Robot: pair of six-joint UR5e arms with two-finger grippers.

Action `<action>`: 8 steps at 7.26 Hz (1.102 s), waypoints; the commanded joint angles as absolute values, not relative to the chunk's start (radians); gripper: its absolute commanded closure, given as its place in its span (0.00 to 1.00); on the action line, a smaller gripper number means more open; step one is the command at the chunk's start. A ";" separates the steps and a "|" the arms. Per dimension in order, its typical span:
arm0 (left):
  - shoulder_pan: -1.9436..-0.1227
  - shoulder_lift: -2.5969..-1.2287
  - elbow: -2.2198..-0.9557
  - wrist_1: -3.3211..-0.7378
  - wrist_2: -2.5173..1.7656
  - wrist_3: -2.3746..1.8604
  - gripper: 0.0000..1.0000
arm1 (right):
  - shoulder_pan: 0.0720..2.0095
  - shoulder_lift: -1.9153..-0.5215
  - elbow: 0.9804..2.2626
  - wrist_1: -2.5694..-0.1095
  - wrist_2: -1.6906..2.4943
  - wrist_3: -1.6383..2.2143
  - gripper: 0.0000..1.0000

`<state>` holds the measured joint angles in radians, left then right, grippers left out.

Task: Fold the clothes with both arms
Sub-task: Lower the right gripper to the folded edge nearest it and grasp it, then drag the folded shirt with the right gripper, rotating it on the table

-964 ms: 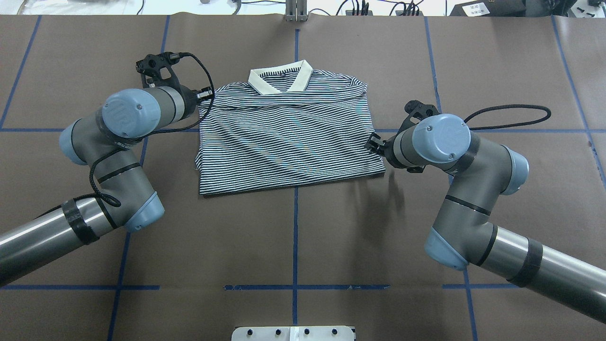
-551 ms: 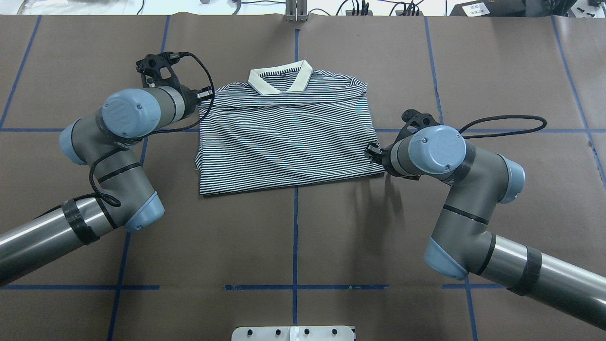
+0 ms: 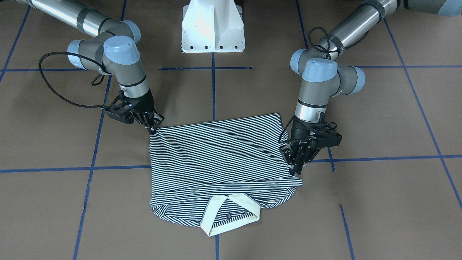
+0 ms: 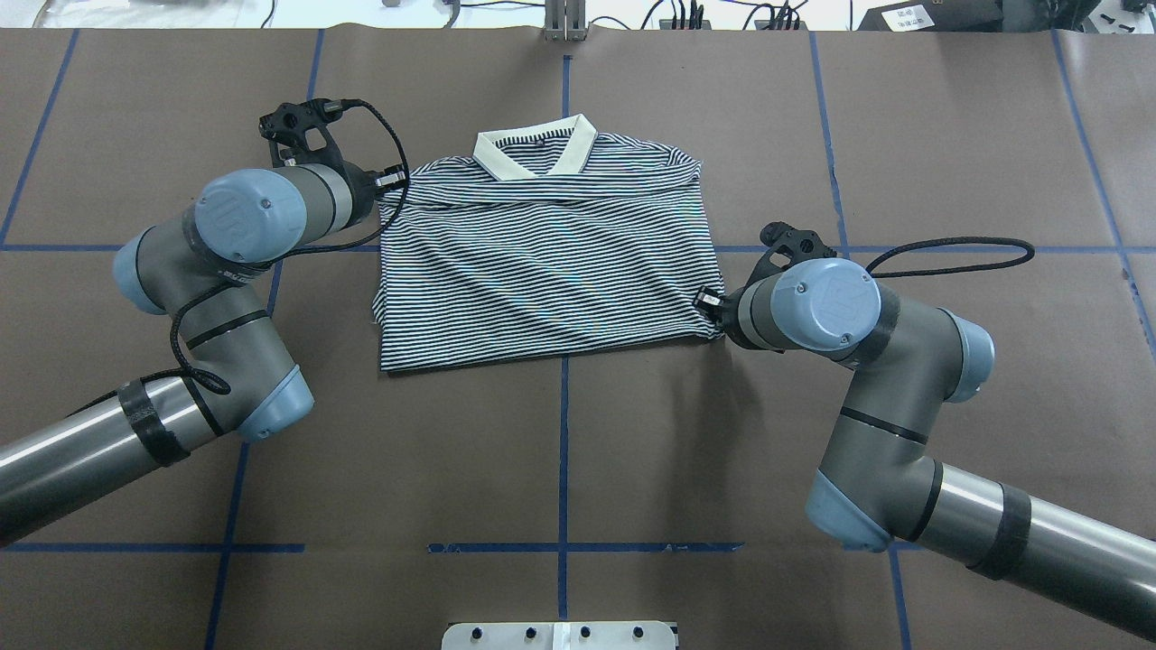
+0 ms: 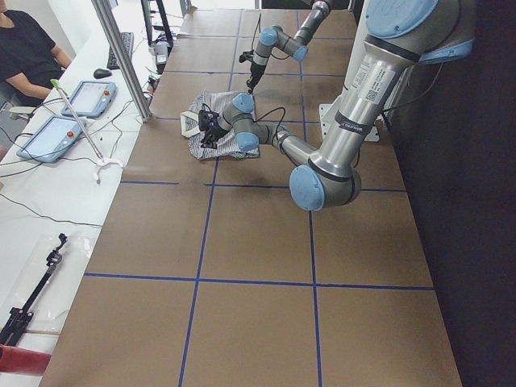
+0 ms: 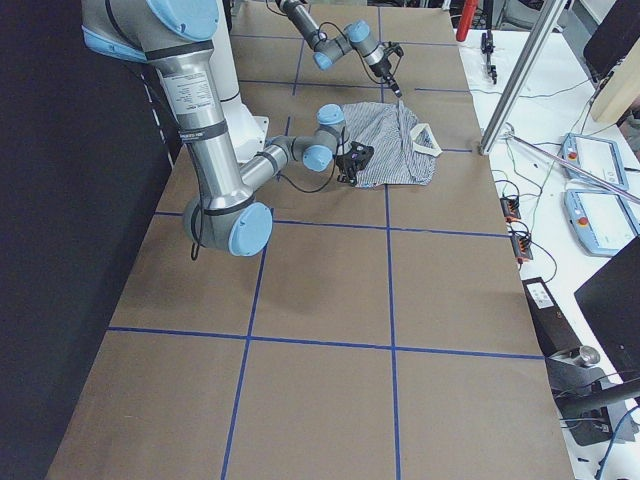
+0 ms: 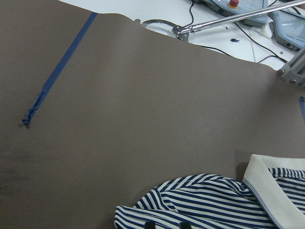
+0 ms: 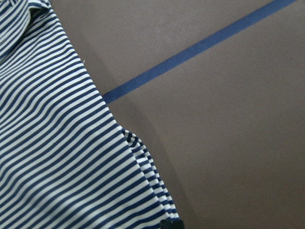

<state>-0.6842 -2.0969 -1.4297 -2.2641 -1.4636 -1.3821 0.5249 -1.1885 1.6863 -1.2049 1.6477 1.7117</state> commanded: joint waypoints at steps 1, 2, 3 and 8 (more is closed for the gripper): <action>-0.684 -2.097 -1.443 -2.263 -1.463 -1.384 0.70 | 0.496 -1.256 1.793 -1.210 1.638 1.715 1.00; -0.684 -2.098 -1.445 -2.263 -1.465 -1.384 0.70 | 0.461 -1.325 1.877 -1.212 1.638 1.721 1.00; -0.684 -2.097 -1.457 -2.263 -1.466 -1.388 0.70 | 0.413 -1.382 1.947 -1.213 1.635 1.782 1.00; -0.669 -2.074 -1.598 -2.261 -1.590 -1.509 0.70 | 0.021 -1.476 2.309 -1.561 1.646 1.959 1.00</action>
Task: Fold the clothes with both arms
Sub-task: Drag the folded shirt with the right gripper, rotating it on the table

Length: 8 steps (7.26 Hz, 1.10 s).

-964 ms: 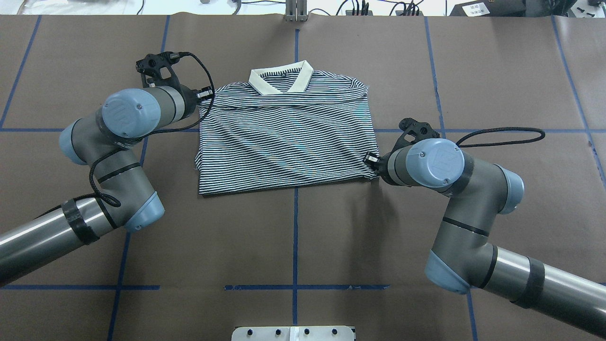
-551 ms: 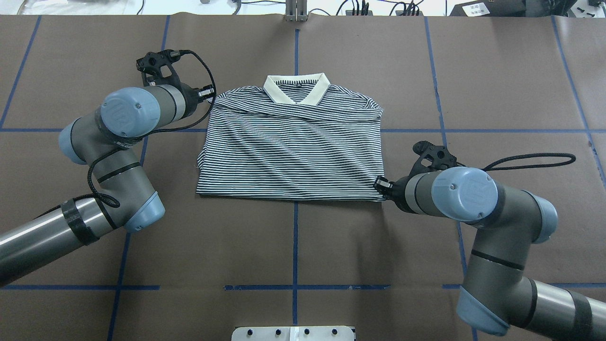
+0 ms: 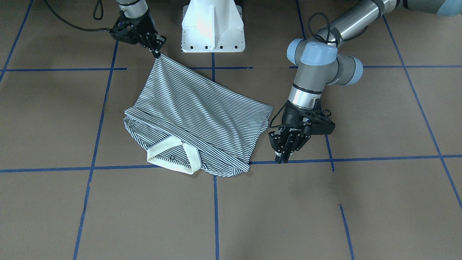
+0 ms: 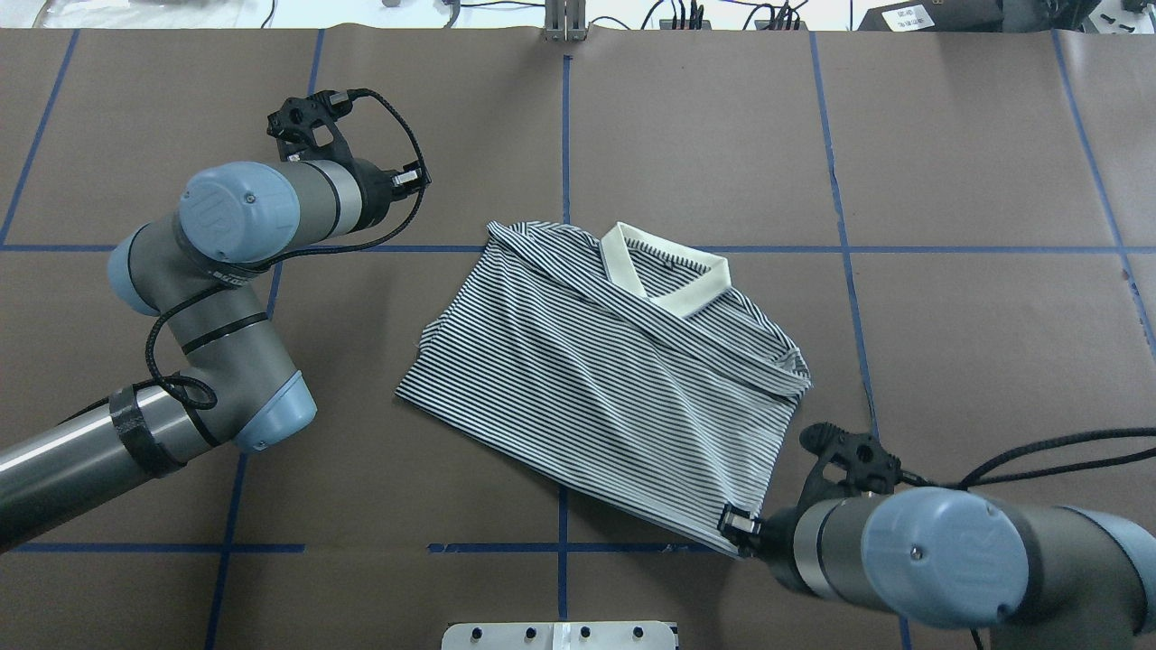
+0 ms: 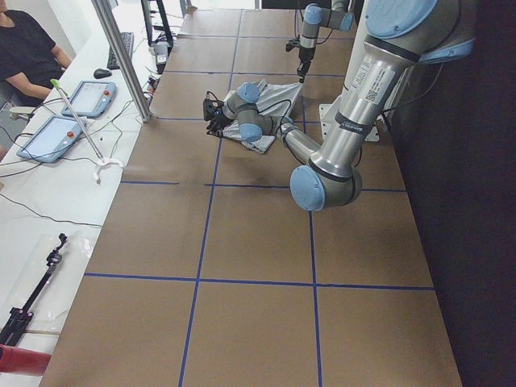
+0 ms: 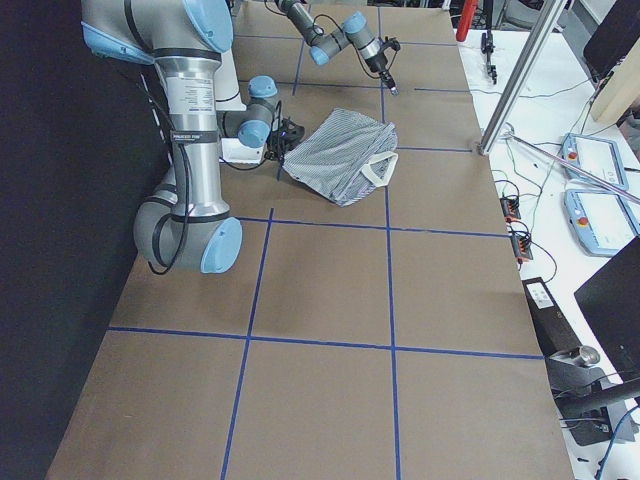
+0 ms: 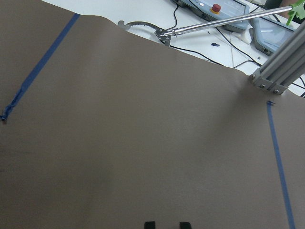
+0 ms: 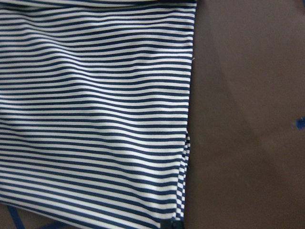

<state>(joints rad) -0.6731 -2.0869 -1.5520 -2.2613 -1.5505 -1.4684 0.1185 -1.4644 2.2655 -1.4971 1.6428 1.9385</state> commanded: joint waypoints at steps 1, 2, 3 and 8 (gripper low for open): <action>-0.667 -2.057 -1.641 -2.261 -1.648 -1.535 0.70 | -0.018 -1.486 2.301 -1.565 1.635 1.988 0.01; -0.664 -2.033 -1.682 -2.255 -1.698 -1.554 0.67 | -0.021 -1.491 2.298 -1.565 1.635 1.999 0.00; -0.623 -1.984 -1.748 -2.249 -1.706 -1.587 0.60 | 0.021 -1.488 2.301 -1.563 1.634 2.000 0.00; -0.410 -1.869 -1.905 -1.991 -1.592 -1.729 0.45 | 0.637 -1.316 2.119 -1.551 1.780 1.639 0.00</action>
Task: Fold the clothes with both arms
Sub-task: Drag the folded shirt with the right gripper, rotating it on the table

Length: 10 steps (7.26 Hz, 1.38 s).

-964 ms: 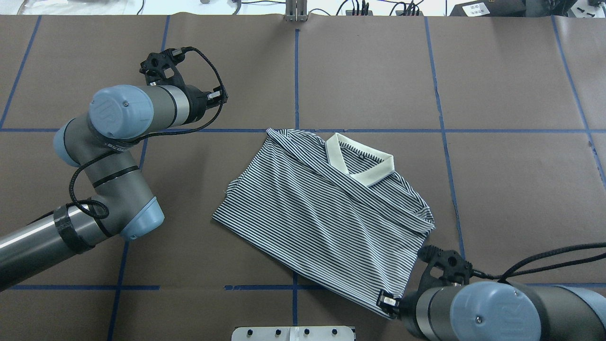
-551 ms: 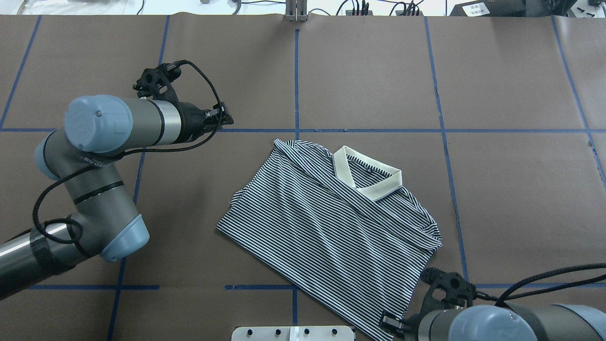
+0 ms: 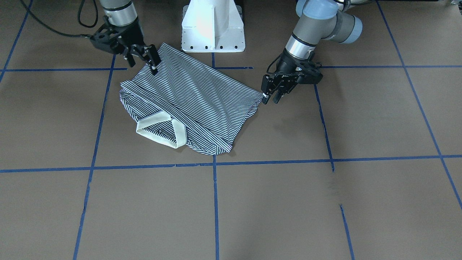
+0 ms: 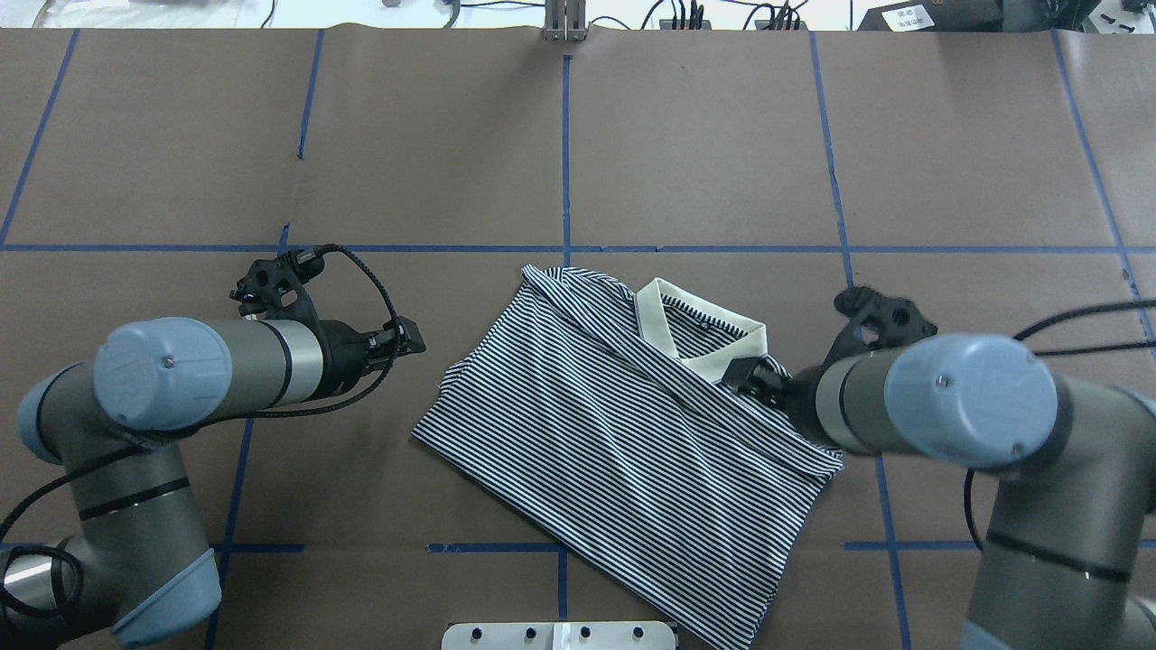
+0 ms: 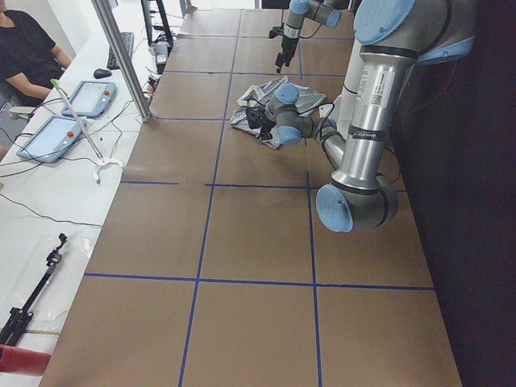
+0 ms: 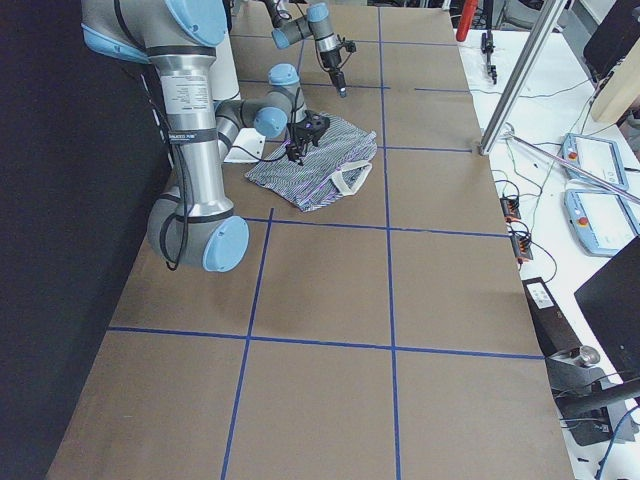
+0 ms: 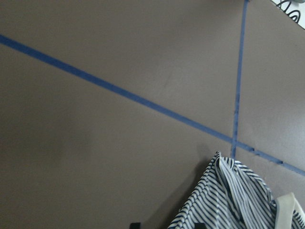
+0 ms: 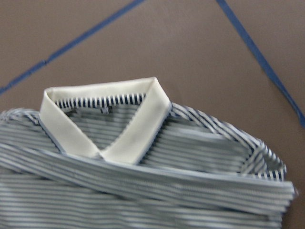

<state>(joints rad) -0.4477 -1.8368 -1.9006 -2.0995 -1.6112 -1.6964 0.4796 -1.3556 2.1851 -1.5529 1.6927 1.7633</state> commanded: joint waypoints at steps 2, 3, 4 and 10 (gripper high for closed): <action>-0.356 -1.940 -1.890 -1.849 -1.591 -1.733 0.45 | 0.666 -1.301 2.073 -1.551 1.809 1.574 0.00; -0.354 -1.936 -1.882 -1.841 -1.589 -1.733 0.45 | 0.664 -1.299 2.077 -1.551 1.810 1.575 0.00; -0.347 -1.928 -1.878 -1.839 -1.589 -1.733 0.45 | 0.666 -1.301 2.077 -1.551 1.810 1.577 0.00; -0.333 -1.925 -1.855 -1.804 -1.586 -1.733 0.45 | 0.666 -1.302 2.072 -1.551 1.810 1.574 0.00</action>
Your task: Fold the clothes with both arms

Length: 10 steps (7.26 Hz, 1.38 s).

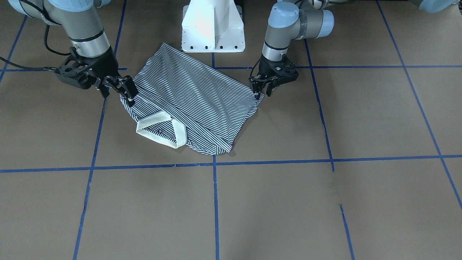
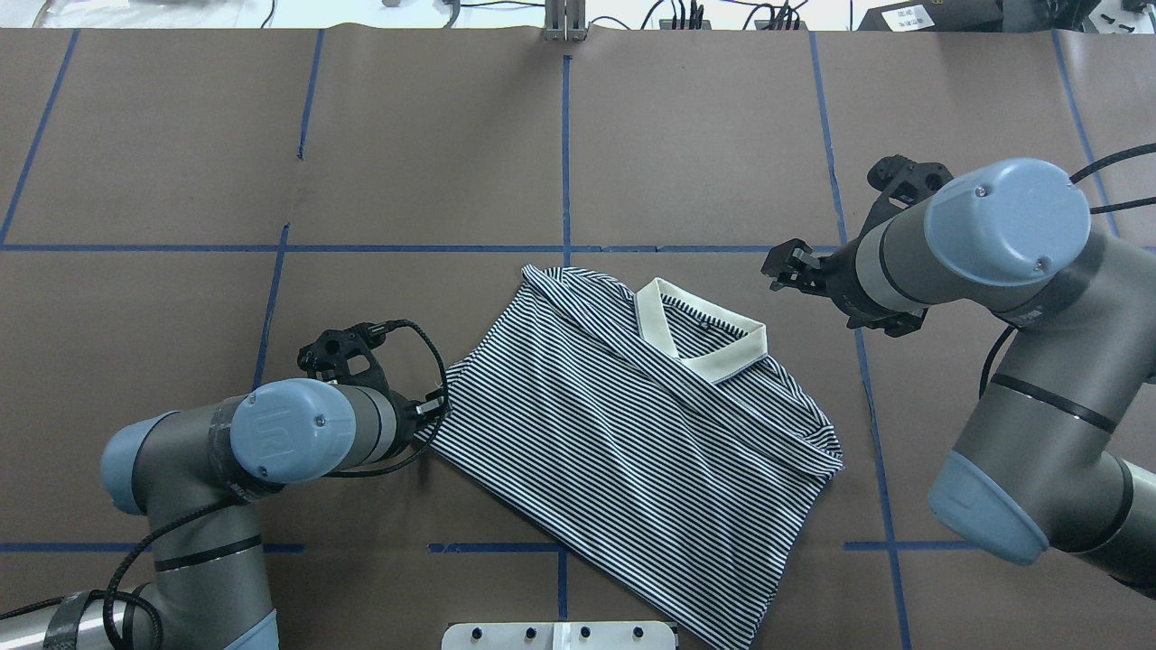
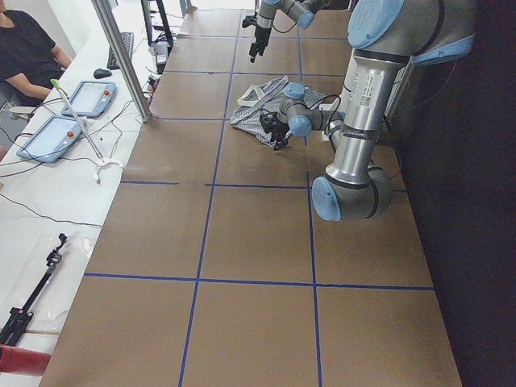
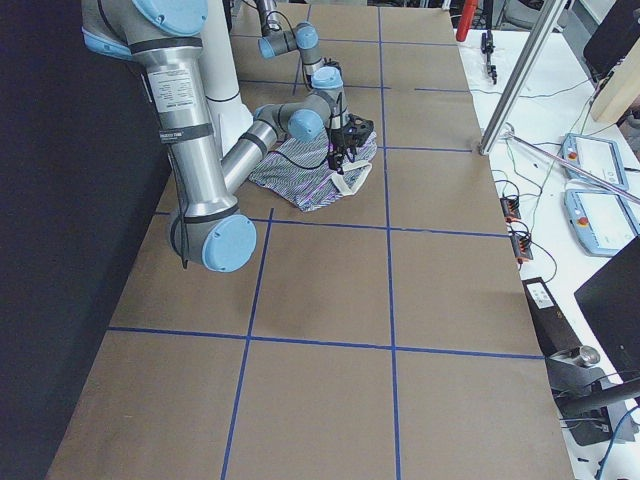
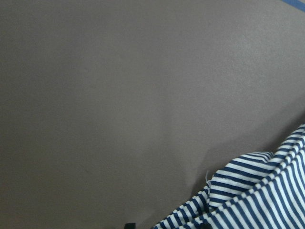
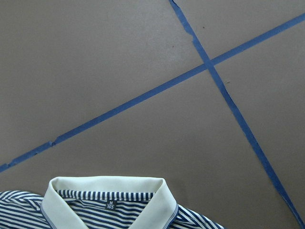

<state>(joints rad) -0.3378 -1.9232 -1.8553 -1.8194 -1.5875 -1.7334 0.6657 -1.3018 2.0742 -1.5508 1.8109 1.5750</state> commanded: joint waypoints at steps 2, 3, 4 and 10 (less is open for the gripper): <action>-0.330 -1.924 -1.853 -1.804 -1.577 -1.732 0.48 | 0.666 -1.302 2.072 -1.551 1.810 1.572 0.00; -0.328 -1.928 -1.853 -1.802 -1.577 -1.730 0.52 | 0.666 -1.304 2.071 -1.551 1.810 1.574 0.00; -0.328 -1.928 -1.855 -1.804 -1.575 -1.732 0.62 | 0.666 -1.305 2.071 -1.551 1.810 1.572 0.00; -0.356 -1.928 -1.903 -1.731 -1.575 -1.717 1.00 | 0.667 -1.316 2.069 -1.551 1.809 1.572 0.00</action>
